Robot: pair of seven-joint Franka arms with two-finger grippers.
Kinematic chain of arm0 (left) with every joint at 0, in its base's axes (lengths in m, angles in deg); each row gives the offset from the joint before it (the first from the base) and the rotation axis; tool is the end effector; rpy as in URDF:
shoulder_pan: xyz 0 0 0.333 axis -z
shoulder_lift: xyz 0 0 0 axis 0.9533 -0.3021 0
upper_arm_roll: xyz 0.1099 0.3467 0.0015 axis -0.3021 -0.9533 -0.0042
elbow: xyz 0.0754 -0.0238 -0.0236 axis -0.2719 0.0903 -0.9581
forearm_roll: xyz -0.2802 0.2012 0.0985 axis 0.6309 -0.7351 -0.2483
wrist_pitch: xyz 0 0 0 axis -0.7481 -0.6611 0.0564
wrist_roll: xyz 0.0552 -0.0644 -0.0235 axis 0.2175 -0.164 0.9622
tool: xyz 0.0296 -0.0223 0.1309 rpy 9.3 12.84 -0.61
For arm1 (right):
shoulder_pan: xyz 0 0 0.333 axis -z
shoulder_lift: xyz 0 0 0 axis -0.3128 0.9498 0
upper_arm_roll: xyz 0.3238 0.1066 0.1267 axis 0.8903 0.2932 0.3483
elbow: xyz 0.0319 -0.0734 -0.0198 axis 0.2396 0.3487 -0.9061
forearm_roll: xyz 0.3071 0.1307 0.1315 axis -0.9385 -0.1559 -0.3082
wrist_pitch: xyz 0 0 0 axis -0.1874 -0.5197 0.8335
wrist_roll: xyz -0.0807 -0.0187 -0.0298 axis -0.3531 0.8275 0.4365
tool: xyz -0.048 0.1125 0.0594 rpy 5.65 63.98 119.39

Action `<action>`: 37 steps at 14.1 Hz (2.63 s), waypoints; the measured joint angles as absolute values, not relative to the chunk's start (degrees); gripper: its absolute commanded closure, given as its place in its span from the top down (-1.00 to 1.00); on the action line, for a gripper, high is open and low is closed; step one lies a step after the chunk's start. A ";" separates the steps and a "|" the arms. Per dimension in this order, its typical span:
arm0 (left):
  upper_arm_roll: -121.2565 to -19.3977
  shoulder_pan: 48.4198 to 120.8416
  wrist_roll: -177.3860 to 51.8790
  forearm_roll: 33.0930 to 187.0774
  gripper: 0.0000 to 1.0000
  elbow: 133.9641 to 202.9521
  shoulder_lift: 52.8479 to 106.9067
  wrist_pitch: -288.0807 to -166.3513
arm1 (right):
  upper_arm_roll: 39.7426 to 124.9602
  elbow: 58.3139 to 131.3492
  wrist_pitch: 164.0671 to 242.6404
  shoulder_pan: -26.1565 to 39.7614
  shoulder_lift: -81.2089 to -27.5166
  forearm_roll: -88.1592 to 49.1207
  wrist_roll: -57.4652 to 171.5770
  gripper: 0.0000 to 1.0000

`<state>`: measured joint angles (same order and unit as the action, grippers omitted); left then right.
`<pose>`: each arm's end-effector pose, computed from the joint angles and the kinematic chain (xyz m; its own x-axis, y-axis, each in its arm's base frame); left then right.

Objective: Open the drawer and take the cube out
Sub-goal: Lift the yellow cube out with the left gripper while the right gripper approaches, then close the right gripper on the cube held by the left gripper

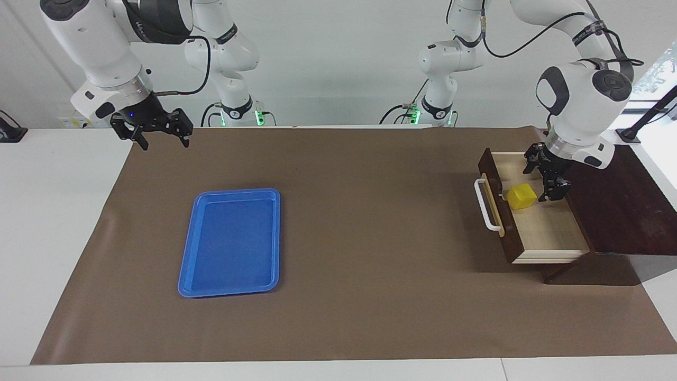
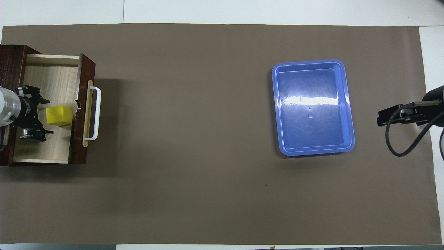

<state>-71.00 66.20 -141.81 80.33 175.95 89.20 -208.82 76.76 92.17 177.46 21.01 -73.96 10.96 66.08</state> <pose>0.5270 0.0414 0.4778 -0.1094 0.9918 0.0660 0.9931 0.1062 0.0502 0.4862 -0.0092 0.6011 0.9953 -0.0371 -0.0895 -0.0372 -0.9993 0.0016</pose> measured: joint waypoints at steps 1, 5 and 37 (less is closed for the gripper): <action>-70.98 66.20 -142.38 80.57 1.00 176.45 89.20 -209.47 | 76.93 93.26 177.78 20.81 -74.39 9.82 69.24 1.00; -71.06 65.93 -143.24 82.16 -1.00 176.86 89.19 -210.23 | 77.75 95.82 178.90 18.23 -74.85 6.21 83.01 1.00; -69.03 106.05 -187.07 84.84 -1.00 160.57 82.68 -198.93 | 78.20 96.58 208.54 -5.32 -54.20 -43.09 143.33 1.00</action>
